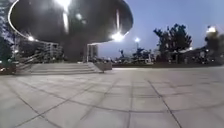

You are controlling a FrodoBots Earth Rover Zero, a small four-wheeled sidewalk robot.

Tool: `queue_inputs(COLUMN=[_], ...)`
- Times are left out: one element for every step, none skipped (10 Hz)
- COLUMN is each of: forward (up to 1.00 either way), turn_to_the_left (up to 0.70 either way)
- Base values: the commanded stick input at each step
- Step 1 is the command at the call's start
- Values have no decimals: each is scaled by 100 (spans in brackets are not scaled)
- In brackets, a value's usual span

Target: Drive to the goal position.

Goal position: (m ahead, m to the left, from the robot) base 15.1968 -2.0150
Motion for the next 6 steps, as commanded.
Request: queue_inputs(forward=[70,70,70,70,70,70], turn_to_the_left=[0,0,0,0,0,-19])
